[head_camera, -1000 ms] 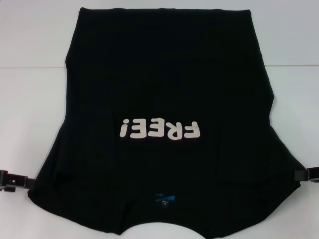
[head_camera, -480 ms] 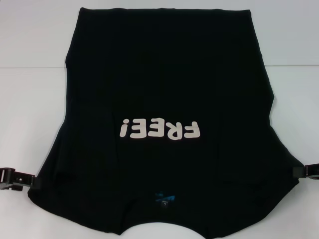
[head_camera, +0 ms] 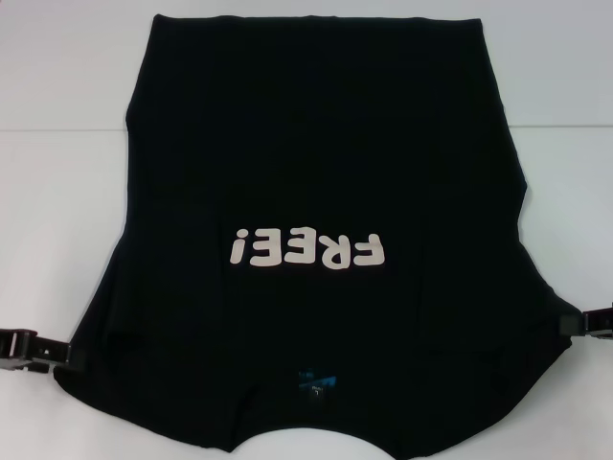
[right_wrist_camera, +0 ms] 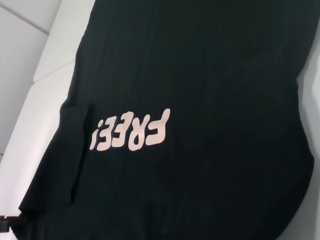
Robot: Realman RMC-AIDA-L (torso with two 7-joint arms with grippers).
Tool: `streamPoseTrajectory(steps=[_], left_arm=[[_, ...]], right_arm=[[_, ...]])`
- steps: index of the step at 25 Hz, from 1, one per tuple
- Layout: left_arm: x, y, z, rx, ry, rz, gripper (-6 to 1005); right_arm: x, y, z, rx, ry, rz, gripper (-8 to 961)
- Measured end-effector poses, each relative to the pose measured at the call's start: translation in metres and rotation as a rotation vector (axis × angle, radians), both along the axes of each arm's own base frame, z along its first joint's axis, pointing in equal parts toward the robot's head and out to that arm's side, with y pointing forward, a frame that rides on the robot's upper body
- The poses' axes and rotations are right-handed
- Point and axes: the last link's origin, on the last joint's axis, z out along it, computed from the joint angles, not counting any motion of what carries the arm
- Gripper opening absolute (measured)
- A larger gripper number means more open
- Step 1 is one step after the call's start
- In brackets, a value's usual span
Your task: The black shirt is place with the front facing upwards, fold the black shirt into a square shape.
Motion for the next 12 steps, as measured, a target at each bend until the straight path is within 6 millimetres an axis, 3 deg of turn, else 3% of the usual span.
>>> streamPoseTrajectory(steps=[12], left_arm=[[0.0035,0.0027,-0.0096,-0.031,-0.016,-0.007,628]], right_arm=[[-0.0007,0.0012,0.0005,0.004,0.003,-0.001,20]])
